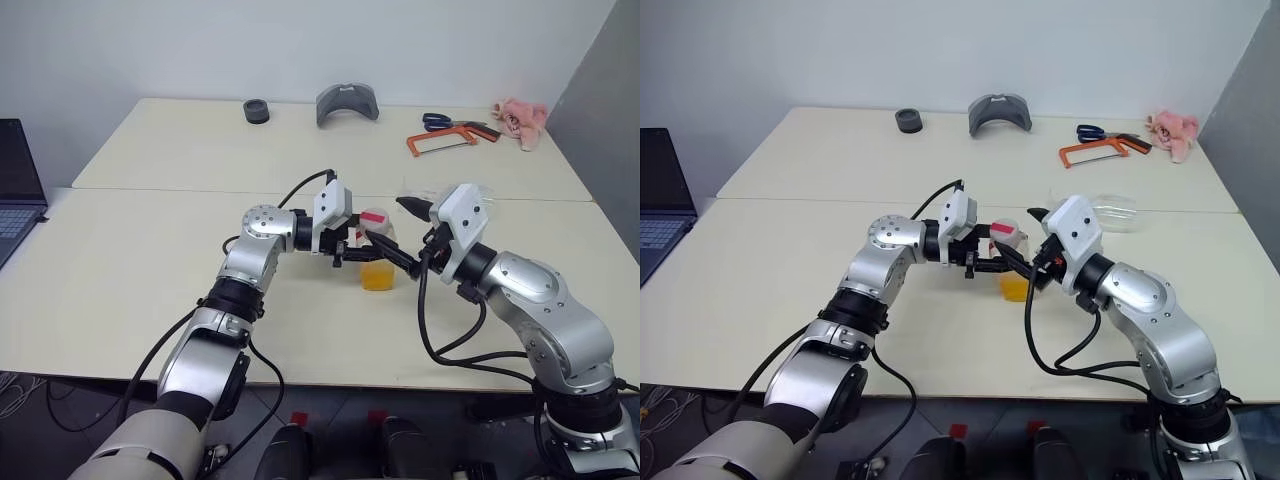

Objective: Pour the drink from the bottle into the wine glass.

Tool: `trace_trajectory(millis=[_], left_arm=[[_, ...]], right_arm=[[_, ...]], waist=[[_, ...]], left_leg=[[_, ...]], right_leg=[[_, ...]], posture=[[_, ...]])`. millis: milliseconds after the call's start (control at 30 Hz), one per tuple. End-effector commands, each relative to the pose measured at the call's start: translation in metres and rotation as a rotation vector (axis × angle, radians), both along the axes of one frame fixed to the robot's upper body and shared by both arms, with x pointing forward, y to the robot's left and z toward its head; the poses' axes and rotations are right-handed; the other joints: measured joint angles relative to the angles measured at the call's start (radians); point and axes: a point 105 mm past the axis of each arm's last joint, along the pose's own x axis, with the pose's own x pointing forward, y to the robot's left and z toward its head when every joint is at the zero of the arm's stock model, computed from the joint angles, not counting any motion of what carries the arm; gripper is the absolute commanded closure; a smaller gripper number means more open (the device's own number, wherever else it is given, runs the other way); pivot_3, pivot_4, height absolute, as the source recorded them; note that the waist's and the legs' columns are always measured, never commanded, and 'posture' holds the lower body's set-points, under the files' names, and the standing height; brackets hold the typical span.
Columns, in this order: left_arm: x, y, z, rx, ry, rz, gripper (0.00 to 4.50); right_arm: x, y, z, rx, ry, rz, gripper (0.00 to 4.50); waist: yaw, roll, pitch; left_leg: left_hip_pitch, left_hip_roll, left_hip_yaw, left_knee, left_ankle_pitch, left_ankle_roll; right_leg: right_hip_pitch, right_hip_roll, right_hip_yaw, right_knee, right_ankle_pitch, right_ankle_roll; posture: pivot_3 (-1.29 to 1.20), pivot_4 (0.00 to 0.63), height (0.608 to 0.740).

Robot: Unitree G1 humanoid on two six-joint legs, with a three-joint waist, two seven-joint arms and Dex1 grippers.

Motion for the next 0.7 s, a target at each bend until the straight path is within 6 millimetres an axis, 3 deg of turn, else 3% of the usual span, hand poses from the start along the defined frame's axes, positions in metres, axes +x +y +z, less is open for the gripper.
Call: trace_trajectory(millis=[33,700], left_arm=[[-0.0017,0.0,-0.0034,0.016,-0.005,-0.01,2.32],[-0.0035,-0.0015,-0.0034,0.013,-0.003,-0.014,2.32]], right_arm=[[-0.0015,-0.0066,0.0141,0.02,-0.056,-0.023,0.58],[-0.0017,-0.0135,0.0155,0.027,-0.051,-0.042,0.58]], waist=[[0.0,0.0,0.0],[0.0,0.0,0.0]], left_leg=[[0.0,0.0,0.0,0.0,0.0,0.0],[0.0,0.0,0.0,0.0,0.0,0.0]], right_leg=[[0.0,0.0,0.0,0.0,0.0,0.0],[0.0,0.0,0.0,0.0,0.0,0.0]], posture=[[0.0,0.15,0.74],[0.0,0.15,0.74]])
